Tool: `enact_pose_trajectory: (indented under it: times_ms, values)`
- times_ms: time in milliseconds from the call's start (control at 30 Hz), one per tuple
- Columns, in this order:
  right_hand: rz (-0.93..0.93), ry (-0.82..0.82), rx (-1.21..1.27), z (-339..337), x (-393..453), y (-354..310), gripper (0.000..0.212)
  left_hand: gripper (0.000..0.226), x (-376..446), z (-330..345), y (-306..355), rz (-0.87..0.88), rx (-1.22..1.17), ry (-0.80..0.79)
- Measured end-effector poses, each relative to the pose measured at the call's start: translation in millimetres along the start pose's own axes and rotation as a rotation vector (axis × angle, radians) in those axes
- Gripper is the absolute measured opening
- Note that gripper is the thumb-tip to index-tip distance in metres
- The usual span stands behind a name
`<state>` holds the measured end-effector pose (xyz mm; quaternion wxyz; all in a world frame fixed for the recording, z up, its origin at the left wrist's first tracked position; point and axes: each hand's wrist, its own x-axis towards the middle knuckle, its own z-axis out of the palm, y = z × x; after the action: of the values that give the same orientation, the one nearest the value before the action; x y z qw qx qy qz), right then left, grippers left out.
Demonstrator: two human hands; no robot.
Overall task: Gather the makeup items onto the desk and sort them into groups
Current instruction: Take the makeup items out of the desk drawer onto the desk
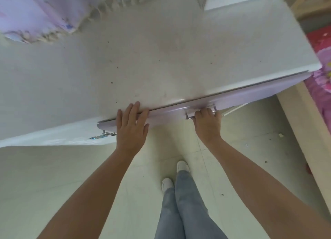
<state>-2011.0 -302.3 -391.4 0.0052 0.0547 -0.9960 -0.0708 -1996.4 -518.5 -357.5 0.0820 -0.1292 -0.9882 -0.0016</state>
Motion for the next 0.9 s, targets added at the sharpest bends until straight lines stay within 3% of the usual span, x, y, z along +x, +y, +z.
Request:
enact_pose_trajectory:
  times_ms: [167, 367, 533, 600, 667, 767, 900]
  values:
    - [-0.02, -0.048, 0.052, -7, -34, 2, 0.028, 0.016, -25, -13, -8, 0.051, -0.117, -0.008]
    - [0.078, -0.158, 0.163, -14, -89, 1, 0.018, 0.032, -65, -31, 10, 0.137, -0.241, -0.138]
    - [0.125, 0.12, 0.315, -34, -108, 15, 0.028, 0.035, -79, -26, 22, 0.152, -0.249, -0.213]
    - [0.145, 0.06, 0.272, -37, -94, 23, 0.034, 0.036, -80, -23, 23, 0.163, -0.259, -0.227]
    - [0.038, -0.116, 0.183, -35, -76, 33, 0.027, 0.036, -81, -19, 23, 0.179, -0.272, -0.227]
    - [-0.188, -0.132, 0.098, -31, -66, 40, 0.026, 0.037, -84, -15, 22, 0.177, -0.302, -0.215]
    - [-0.229, -0.107, 0.118, -32, -74, 41, 0.038, 0.039, -88, -12, 25, 0.184, -0.294, -0.233]
